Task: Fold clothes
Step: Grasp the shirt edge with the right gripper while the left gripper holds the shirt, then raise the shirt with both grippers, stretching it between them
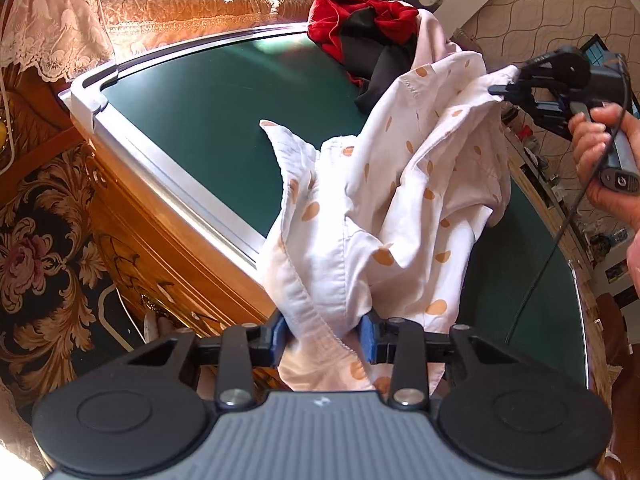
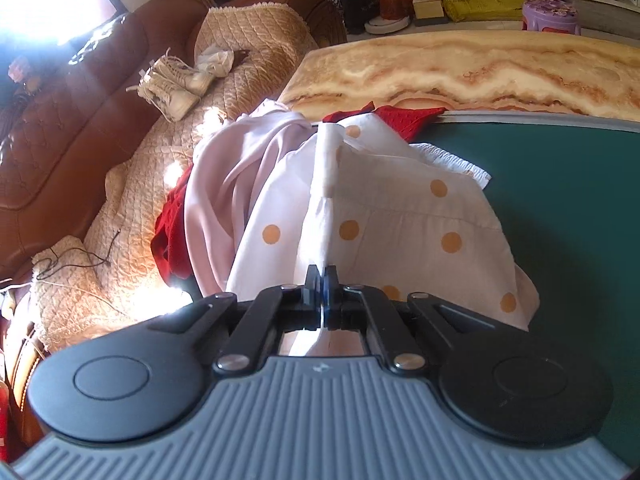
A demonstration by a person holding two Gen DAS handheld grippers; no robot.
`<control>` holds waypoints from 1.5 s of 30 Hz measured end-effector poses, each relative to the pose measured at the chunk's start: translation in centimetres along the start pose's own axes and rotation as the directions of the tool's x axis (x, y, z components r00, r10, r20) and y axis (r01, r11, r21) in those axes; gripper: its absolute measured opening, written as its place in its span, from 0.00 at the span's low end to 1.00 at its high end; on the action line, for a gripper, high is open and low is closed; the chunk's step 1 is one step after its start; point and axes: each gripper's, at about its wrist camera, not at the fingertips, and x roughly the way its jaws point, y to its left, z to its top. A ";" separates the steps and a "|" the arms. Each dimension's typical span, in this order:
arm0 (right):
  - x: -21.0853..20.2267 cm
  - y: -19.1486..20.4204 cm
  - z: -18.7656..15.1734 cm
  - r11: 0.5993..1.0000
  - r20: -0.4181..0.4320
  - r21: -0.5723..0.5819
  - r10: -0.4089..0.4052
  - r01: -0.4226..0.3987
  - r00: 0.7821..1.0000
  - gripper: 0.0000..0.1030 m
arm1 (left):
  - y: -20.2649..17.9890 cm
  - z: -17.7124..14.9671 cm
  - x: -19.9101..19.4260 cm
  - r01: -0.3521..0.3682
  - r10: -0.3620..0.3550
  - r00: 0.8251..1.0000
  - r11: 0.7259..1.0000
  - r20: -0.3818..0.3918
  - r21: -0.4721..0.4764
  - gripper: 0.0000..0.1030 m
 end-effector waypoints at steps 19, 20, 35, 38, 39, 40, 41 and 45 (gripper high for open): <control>-29.0 -16.8 -10.7 0.925 0.432 0.297 0.091 -0.237 0.897 0.03 | -7.8 0.2 -6.9 0.082 -0.097 0.995 0.955 0.036 0.287 0.10; -30.5 -17.5 -11.7 0.921 0.447 0.306 0.084 -0.240 0.890 0.02 | -8.8 0.5 -7.7 0.093 -0.110 0.993 0.944 0.034 0.316 0.10; -48.9 -20.2 -14.6 0.936 0.675 0.212 0.068 -0.282 0.734 0.02 | -24.9 10.2 -21.8 0.246 -0.341 0.938 0.778 0.060 0.577 0.10; -51.1 -20.1 -13.2 0.943 0.700 0.175 0.083 -0.283 0.709 0.02 | -28.5 12.5 -24.4 0.251 -0.379 0.921 0.753 0.088 0.608 0.10; -51.8 -20.0 -12.6 0.945 0.708 0.164 0.086 -0.282 0.701 0.02 | -29.7 13.2 -25.3 0.254 -0.394 0.914 0.745 0.099 0.616 0.10; -52.6 -19.9 -12.0 0.948 0.715 0.151 0.091 -0.281 0.693 0.02 | -30.9 13.9 -26.1 0.255 -0.407 0.907 0.739 0.112 0.624 0.10; -53.4 -19.7 -11.3 0.952 0.725 0.139 0.091 -0.274 0.683 0.02 | -32.1 14.7 -26.7 0.254 -0.419 0.900 0.734 0.125 0.630 0.10; -56.2 -19.2 -8.0 0.960 0.755 0.109 0.088 -0.257 0.649 0.02 | -36.6 18.4 -28.3 0.266 -0.451 0.876 0.747 0.170 0.609 0.10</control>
